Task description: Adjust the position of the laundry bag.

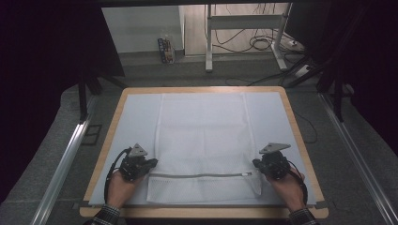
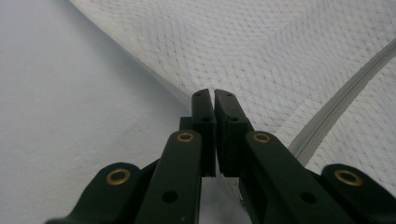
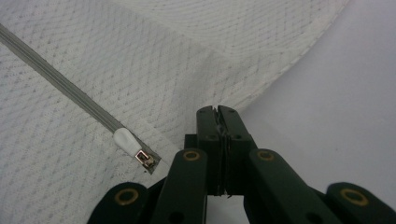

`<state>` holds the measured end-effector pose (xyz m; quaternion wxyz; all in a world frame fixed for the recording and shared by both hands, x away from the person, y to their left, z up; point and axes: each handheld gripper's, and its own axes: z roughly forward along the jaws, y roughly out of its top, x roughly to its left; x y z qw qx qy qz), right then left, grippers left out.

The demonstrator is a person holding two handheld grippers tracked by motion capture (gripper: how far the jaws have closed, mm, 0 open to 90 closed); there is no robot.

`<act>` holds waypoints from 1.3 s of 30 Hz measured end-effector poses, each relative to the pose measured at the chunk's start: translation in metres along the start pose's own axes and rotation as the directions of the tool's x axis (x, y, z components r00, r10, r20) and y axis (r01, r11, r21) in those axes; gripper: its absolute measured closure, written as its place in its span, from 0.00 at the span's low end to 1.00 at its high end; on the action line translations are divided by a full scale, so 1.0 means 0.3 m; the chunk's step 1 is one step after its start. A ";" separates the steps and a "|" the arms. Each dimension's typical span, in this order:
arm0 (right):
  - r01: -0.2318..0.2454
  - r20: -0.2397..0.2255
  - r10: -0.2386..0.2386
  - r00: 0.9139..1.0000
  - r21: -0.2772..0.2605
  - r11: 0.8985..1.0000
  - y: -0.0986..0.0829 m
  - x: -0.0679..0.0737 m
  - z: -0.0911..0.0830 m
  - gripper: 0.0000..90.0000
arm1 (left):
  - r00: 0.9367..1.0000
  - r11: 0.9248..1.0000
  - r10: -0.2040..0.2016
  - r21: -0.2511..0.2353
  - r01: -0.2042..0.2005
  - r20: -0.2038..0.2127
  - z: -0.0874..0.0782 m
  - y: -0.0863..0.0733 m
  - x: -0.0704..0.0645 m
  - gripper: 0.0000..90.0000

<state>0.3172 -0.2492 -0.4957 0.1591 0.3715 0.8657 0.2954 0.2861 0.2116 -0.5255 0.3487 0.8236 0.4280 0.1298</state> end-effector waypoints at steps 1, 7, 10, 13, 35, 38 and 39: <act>-0.005 -0.005 0.005 1.000 0.002 1.000 -0.004 -0.001 -0.004 0.97 | 1.000 1.000 0.002 0.002 -0.002 0.001 -0.001 -0.001 -0.003 0.97; -0.017 -0.017 0.017 1.000 -0.006 1.000 -0.032 -0.002 -0.029 0.97 | 1.000 1.000 0.015 0.026 -0.015 0.013 0.001 -0.008 -0.021 0.97; -0.015 -0.015 0.015 1.000 0.007 1.000 -0.044 0.004 -0.033 0.97 | 1.000 0.999 0.016 0.034 -0.017 0.017 0.002 -0.010 -0.032 0.97; -0.016 -0.019 0.017 1.000 0.017 1.000 -0.051 0.002 -0.031 0.97 | 1.000 0.999 0.022 0.042 -0.023 0.014 0.003 -0.012 -0.038 0.97; -0.040 -0.010 0.039 0.999 -0.082 0.996 -0.063 -0.029 -0.021 0.23 | 1.000 0.999 0.010 -0.037 -0.010 -0.002 0.020 -0.013 -0.029 0.07; -0.037 -0.007 0.037 0.999 -0.075 0.996 -0.063 -0.028 -0.014 0.21 | 1.000 0.999 0.017 -0.031 -0.017 0.004 0.023 -0.012 -0.033 0.07; -0.035 -0.006 0.035 0.999 -0.076 0.997 -0.063 -0.028 -0.013 0.21 | 1.000 0.999 0.020 -0.029 -0.020 0.002 0.024 -0.012 -0.034 0.07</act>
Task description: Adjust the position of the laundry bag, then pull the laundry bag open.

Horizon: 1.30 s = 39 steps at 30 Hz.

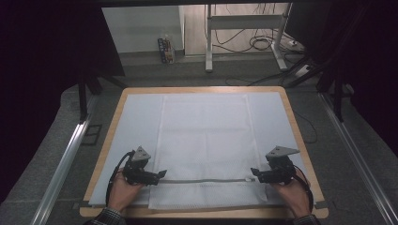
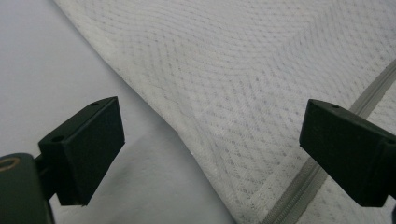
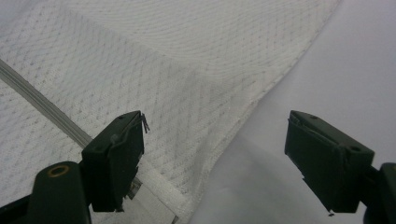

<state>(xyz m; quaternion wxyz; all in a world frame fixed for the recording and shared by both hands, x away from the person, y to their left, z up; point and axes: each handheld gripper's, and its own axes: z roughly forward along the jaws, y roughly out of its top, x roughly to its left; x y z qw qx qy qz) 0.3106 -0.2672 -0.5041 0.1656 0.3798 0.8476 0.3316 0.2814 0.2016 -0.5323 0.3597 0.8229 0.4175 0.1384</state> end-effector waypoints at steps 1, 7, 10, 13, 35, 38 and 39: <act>0.001 0.001 -0.001 1.000 -0.001 1.000 0.000 0.000 0.001 0.21 | 1.000 1.000 0.007 0.002 -0.007 -0.002 0.001 0.000 0.000 0.07; -0.003 -0.002 0.003 1.000 -0.006 1.000 -0.002 -0.004 0.001 0.19 | 1.000 1.000 0.011 -0.008 -0.011 -0.002 0.001 -0.001 0.001 0.06; -0.010 0.004 0.010 1.000 -0.016 1.000 0.001 -0.003 -0.001 0.17 | 1.000 1.000 0.017 -0.022 -0.017 0.002 -0.002 -0.002 0.003 0.06; -0.013 0.001 0.013 1.000 -0.019 1.000 0.001 -0.002 0.000 0.16 | 0.999 0.999 0.030 -0.037 -0.031 -0.018 -0.007 -0.003 0.003 0.07; -0.051 -0.054 0.050 0.997 -0.033 0.998 -0.040 0.025 -0.076 0.00 | 0.993 0.995 0.104 -0.004 -0.104 -0.062 0.020 0.000 -0.028 0.04; -0.048 -0.060 0.047 0.997 -0.012 0.999 -0.060 0.039 -0.092 0.00 | 0.990 0.992 0.126 -0.001 -0.126 -0.068 0.026 0.002 -0.038 0.03; -0.045 -0.059 0.045 0.997 -0.002 0.999 -0.067 0.047 -0.097 0.00 | 0.989 0.991 0.130 0.000 -0.130 -0.070 0.026 0.002 -0.040 0.03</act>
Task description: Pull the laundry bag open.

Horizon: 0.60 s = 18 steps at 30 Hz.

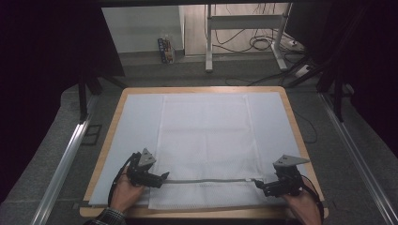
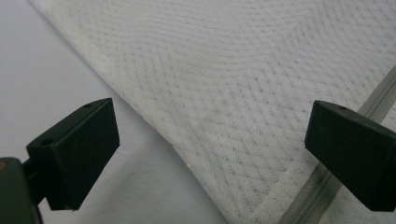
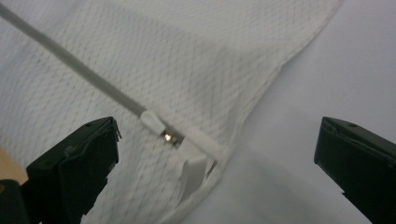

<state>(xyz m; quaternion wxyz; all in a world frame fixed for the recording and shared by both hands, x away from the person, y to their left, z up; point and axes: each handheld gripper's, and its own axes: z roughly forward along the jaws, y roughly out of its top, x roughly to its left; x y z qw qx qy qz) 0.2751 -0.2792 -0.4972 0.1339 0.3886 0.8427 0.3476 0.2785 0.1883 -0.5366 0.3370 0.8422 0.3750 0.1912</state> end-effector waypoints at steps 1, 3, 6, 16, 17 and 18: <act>-0.003 -0.003 0.003 1.000 0.004 1.000 -0.005 0.005 -0.002 0.00 | 1.000 1.000 0.005 0.000 -0.005 0.000 0.000 0.000 -0.001 0.03; -0.011 -0.021 0.011 1.000 0.016 1.000 -0.019 0.016 -0.005 0.00 | 1.000 1.000 0.012 -0.002 -0.012 -0.002 0.000 0.000 -0.003 0.03; -0.006 -0.041 0.007 0.999 0.036 0.999 -0.037 0.038 -0.004 0.00 | 1.000 1.000 0.018 0.002 -0.018 -0.005 0.001 0.001 -0.005 0.03; 0.088 0.031 -0.095 0.995 0.176 0.980 -0.050 0.122 0.043 0.18 | 0.998 0.998 0.063 0.018 -0.063 -0.019 0.009 0.003 -0.017 0.03; 0.085 0.036 -0.093 0.995 0.180 0.980 -0.049 0.121 0.045 0.20 | 0.998 0.998 0.065 0.019 -0.065 -0.020 0.008 0.003 -0.018 0.03; 0.080 0.043 -0.089 0.995 0.181 0.980 -0.049 0.122 0.042 0.25 | 0.998 0.998 0.067 0.018 -0.067 -0.021 0.008 0.003 -0.019 0.03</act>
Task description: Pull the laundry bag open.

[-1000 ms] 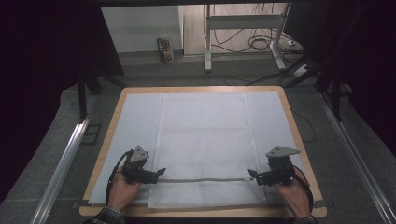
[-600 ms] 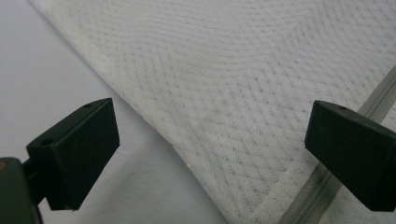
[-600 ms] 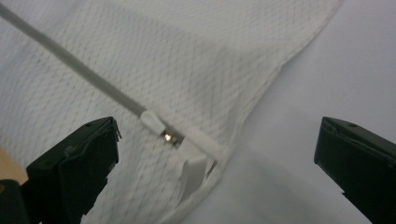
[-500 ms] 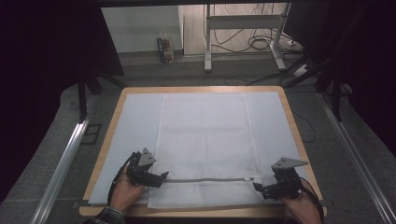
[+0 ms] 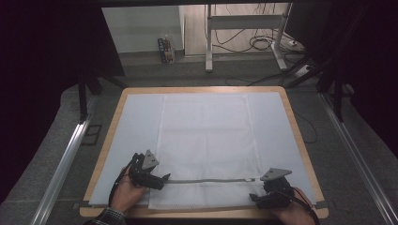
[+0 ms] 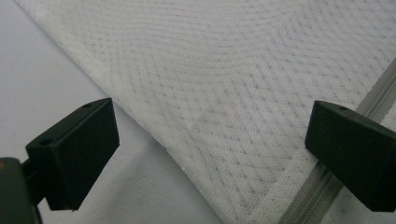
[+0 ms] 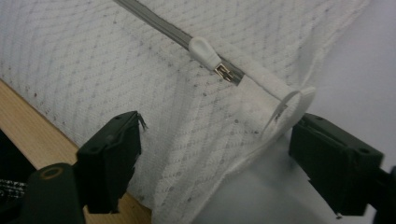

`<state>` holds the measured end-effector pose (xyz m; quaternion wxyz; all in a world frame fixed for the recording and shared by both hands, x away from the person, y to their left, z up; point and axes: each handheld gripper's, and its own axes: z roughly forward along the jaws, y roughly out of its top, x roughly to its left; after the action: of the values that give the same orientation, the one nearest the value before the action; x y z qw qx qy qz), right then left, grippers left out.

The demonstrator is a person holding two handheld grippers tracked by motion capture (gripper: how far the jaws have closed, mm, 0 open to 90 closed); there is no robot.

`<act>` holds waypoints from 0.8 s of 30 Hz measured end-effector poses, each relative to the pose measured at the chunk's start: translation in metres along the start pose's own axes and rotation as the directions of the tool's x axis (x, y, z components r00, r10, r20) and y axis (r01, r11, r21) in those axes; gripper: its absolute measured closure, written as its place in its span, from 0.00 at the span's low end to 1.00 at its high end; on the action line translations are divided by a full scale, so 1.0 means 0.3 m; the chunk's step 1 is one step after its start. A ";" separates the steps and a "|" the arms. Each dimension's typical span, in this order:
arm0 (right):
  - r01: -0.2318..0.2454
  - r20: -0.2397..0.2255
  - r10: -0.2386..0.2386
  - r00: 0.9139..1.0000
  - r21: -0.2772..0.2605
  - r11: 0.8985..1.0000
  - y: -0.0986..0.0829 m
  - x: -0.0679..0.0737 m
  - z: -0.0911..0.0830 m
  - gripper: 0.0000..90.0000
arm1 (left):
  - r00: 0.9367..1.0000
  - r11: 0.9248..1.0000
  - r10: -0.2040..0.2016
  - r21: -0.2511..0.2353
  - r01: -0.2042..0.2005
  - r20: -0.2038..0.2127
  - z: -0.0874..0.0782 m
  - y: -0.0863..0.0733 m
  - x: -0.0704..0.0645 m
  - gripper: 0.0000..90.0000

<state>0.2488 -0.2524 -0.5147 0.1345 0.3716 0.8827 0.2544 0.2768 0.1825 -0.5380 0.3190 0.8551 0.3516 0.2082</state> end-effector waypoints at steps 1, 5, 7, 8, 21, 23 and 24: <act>-0.001 0.003 0.001 1.000 -0.003 1.000 -0.001 0.002 -0.003 0.29 | 1.000 1.000 0.003 0.000 -0.003 0.000 0.000 0.000 0.000 0.03; -0.019 0.010 0.019 1.000 -0.001 1.000 -0.001 0.013 -0.013 0.44 | 1.000 1.000 0.016 -0.004 -0.016 -0.004 0.000 0.002 -0.004 0.03; -0.031 0.012 0.031 0.999 -0.004 1.000 -0.003 0.013 -0.016 0.51 | 1.000 1.000 0.021 -0.001 -0.021 -0.005 0.000 0.003 -0.006 0.03; -0.033 0.015 0.033 0.999 -0.006 0.999 -0.004 0.013 -0.017 0.54 | 1.000 1.000 0.024 -0.001 -0.024 -0.005 0.001 0.003 -0.008 0.03; -0.057 -0.022 0.056 0.998 -0.019 0.998 -0.006 0.006 -0.026 0.98 | 0.998 0.998 0.058 -0.009 -0.058 0.006 0.000 0.020 -0.028 0.03; -0.054 -0.028 0.054 0.998 -0.027 0.998 -0.007 0.001 -0.030 0.98 | 0.999 0.999 0.052 -0.017 -0.051 0.017 -0.003 0.025 -0.030 0.03; -0.052 -0.026 0.052 0.998 -0.036 0.998 -0.007 0.002 -0.035 0.98 | 0.999 0.999 0.048 -0.017 -0.048 0.024 -0.004 0.028 -0.031 0.03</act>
<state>0.2427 -0.2569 -0.5070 0.1237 0.3888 0.8695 0.2786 0.2736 0.1715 -0.5325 0.3254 0.8631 0.3253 0.2083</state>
